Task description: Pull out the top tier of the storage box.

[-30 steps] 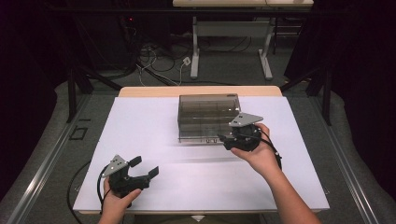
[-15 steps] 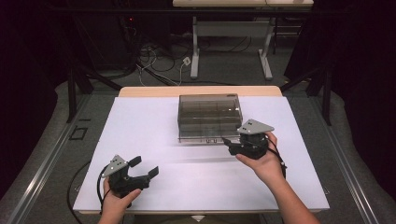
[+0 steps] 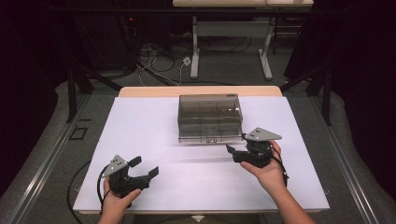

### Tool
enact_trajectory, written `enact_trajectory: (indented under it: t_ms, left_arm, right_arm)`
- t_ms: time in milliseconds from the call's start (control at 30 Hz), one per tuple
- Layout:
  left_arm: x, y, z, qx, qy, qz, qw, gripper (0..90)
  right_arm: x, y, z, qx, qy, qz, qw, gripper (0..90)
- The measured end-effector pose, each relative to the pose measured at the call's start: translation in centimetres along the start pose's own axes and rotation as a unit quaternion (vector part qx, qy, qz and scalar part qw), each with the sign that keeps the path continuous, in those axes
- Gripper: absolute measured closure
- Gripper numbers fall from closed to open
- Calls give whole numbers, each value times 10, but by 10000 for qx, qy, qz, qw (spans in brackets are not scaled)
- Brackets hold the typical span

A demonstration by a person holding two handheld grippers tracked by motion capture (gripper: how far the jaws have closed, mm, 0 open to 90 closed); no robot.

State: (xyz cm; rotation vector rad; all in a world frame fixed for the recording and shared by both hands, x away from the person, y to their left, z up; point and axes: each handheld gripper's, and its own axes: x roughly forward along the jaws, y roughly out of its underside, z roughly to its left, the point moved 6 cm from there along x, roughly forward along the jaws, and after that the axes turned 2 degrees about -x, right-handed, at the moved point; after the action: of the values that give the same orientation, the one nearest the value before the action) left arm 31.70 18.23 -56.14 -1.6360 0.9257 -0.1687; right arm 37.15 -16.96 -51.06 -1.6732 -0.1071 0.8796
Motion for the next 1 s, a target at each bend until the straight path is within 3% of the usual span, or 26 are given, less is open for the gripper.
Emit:
enact_trajectory:
  t_ms: [367,667,1000]
  left_arm:
    - [0,0,0,21,-9,-5,10000,98]
    - [0,0,1,22,-8,18,10000,98]
    - [1,0,0,0,17,17,10000,98]
  right_arm:
    - [5,16,-10,384,169,-22,9991,160]
    - [10,30,-24,810,266,22,9964,147]
    - [14,40,-31,619,522,71,9967,176]
